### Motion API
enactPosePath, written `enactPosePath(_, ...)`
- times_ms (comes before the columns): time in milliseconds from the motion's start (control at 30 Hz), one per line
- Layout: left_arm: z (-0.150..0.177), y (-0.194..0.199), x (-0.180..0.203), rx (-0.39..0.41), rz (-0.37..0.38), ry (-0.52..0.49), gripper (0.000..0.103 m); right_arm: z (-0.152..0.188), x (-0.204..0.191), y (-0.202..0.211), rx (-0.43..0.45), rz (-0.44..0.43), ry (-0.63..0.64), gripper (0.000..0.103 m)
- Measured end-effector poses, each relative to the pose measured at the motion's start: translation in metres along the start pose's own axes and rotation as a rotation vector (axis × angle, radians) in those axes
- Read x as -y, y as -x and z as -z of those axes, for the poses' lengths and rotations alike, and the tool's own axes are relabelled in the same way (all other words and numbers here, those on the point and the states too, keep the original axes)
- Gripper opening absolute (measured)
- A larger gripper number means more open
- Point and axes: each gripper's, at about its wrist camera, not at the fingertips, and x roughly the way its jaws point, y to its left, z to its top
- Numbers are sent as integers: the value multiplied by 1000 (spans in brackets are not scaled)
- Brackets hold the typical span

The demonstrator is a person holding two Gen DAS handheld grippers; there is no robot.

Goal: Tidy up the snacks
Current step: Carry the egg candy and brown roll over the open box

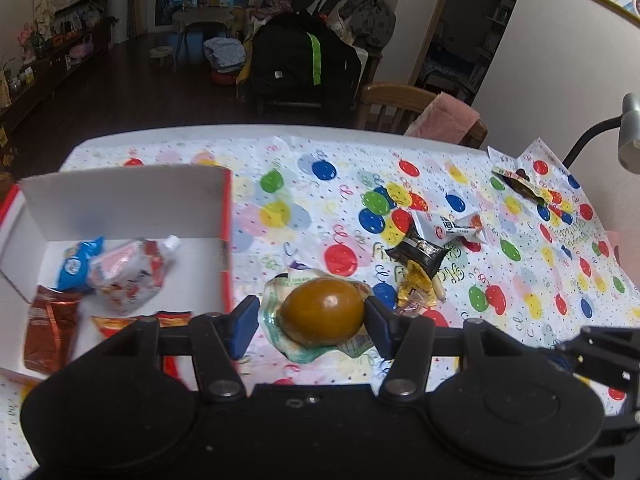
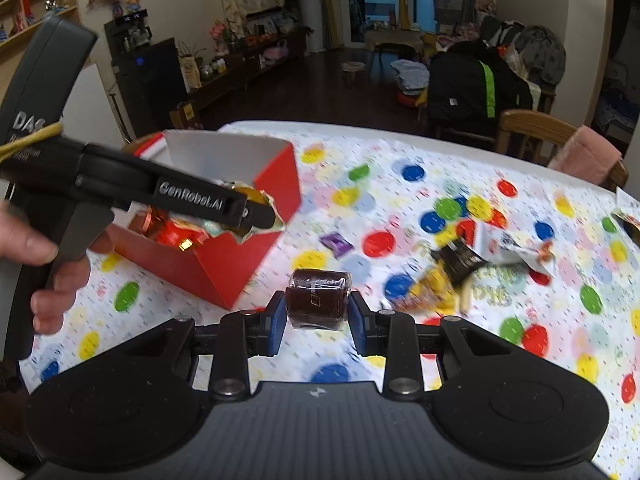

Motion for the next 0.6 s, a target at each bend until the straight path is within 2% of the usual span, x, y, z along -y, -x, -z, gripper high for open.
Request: enactPosePath(600,0,58,-100,73,-70,67,55,-62,-94,-38,28,-67,104,32)
